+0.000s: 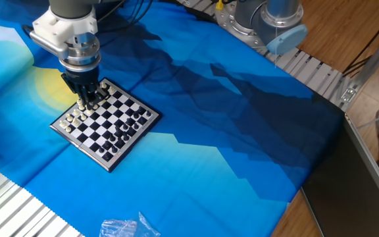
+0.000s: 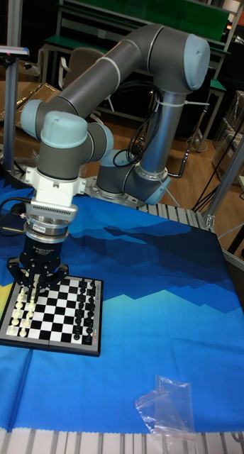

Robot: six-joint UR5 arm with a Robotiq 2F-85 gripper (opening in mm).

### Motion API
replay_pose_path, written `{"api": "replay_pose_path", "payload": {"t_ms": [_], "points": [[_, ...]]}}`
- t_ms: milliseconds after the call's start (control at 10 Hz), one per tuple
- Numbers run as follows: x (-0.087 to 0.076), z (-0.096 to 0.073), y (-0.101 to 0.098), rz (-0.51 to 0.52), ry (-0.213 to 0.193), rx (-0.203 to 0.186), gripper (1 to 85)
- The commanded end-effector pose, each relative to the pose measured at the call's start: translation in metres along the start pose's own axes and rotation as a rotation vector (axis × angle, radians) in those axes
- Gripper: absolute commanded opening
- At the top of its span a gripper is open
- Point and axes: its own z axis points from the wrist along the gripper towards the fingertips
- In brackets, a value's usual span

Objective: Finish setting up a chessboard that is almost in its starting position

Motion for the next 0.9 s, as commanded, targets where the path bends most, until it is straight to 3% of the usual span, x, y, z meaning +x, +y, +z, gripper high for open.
{"api": "replay_pose_path", "payload": {"t_ms": [0,800], "points": [[-0.0017,-0.0012,0.0005,0.009,-0.005,-0.010,17.0],[-0.0047,-0.0018,0.0011,0.007,-0.009,-0.019,18.7]]}}
